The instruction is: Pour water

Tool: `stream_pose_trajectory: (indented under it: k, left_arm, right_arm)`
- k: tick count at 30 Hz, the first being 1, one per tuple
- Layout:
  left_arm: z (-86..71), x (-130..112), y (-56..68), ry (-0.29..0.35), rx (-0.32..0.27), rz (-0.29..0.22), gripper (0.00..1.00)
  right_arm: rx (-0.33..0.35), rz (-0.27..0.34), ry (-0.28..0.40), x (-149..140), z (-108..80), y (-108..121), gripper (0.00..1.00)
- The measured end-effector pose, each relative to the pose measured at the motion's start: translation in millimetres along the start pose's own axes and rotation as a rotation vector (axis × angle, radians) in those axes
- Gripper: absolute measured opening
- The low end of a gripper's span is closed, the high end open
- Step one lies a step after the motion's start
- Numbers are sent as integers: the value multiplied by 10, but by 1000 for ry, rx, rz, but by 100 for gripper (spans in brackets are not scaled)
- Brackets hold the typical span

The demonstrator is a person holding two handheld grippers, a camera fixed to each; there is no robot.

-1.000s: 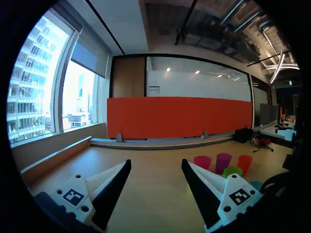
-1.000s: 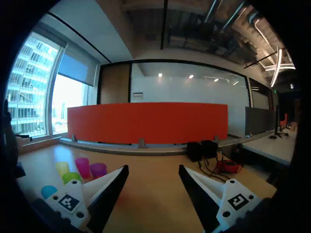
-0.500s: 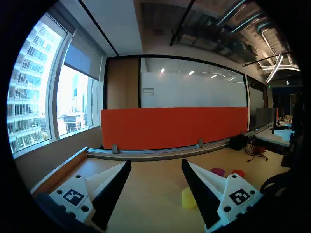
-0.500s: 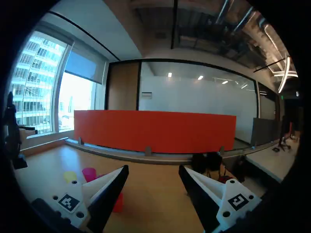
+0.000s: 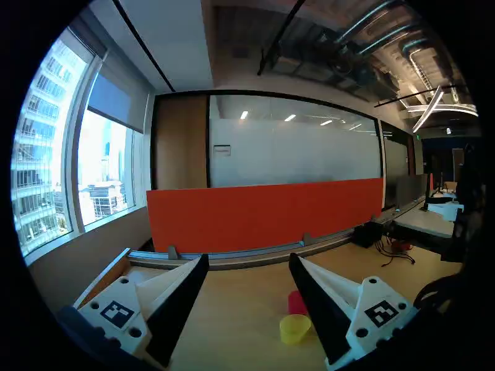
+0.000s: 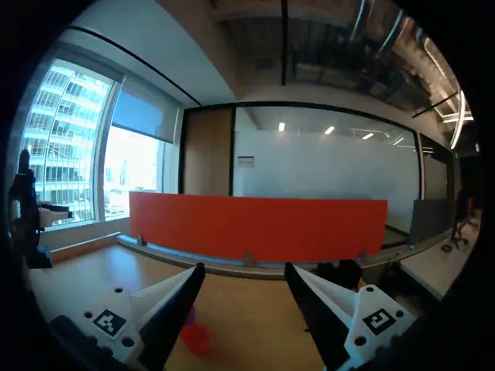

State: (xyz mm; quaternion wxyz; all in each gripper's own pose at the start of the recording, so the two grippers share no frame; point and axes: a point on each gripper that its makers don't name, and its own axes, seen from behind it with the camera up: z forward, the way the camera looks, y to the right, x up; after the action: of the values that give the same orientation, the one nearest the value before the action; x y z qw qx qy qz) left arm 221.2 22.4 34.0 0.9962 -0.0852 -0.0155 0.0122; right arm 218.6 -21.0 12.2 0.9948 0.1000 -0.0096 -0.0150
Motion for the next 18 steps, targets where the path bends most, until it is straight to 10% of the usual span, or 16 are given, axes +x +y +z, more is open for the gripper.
stream_pose_trajectory:
  k: [18]
  left_arm:
    - [69, 38, 424, -19, -201, -29, 96]
  right_arm:
    - [230, -6, -4, 63, -48, -402, 100]
